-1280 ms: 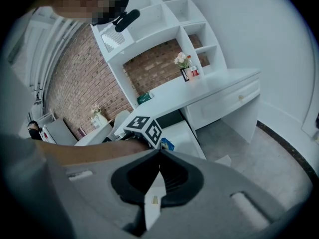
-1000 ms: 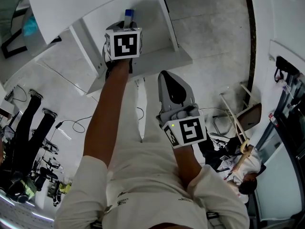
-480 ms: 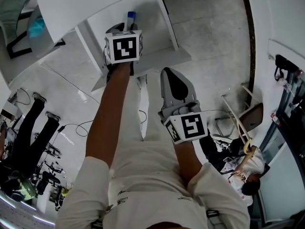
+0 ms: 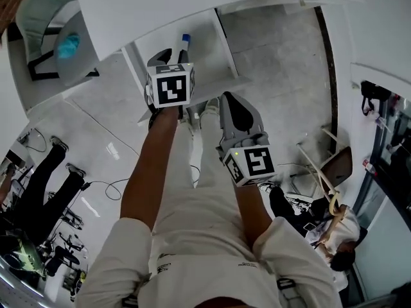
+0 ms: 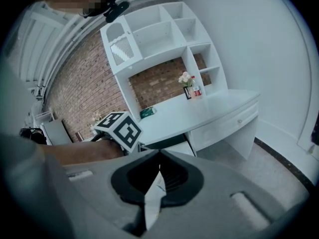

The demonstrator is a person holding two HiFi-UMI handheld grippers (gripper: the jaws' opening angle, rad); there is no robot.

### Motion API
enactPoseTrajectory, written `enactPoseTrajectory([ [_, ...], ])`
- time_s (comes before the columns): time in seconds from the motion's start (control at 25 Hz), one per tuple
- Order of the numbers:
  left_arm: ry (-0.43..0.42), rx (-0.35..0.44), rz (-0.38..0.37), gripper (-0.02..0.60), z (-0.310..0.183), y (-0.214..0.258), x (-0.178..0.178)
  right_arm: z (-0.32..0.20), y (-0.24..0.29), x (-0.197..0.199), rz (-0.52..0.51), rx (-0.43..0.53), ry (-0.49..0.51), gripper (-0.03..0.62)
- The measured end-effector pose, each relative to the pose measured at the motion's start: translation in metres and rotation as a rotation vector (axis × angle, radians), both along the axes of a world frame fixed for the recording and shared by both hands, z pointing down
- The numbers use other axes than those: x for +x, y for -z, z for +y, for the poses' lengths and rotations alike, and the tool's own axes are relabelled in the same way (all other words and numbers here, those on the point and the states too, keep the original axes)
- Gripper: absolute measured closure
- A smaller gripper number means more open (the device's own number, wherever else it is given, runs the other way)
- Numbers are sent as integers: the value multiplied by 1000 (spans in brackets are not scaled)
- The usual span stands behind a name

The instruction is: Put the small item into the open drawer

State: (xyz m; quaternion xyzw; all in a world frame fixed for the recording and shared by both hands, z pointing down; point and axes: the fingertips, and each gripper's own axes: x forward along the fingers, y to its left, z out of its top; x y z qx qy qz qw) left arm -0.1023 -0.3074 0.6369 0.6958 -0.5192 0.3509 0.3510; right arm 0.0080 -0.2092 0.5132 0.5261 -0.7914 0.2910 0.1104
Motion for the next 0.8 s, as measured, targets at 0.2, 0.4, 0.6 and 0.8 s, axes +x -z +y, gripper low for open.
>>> enactPoseTrajectory([
  [0.2, 19, 80, 41, 488, 14, 69, -4, 1, 46, -2, 15, 54, 1, 597],
  [0.4, 25, 187, 82, 522, 24, 139, -7, 5, 87, -5, 21, 88, 3, 597],
  [0.6, 36, 305, 118, 546, 37, 204, -12, 11, 134, -10, 27, 138, 1, 597],
  [0.8, 28, 376, 129, 572, 55, 251, -17, 17, 172, -12, 47, 187, 9, 597],
])
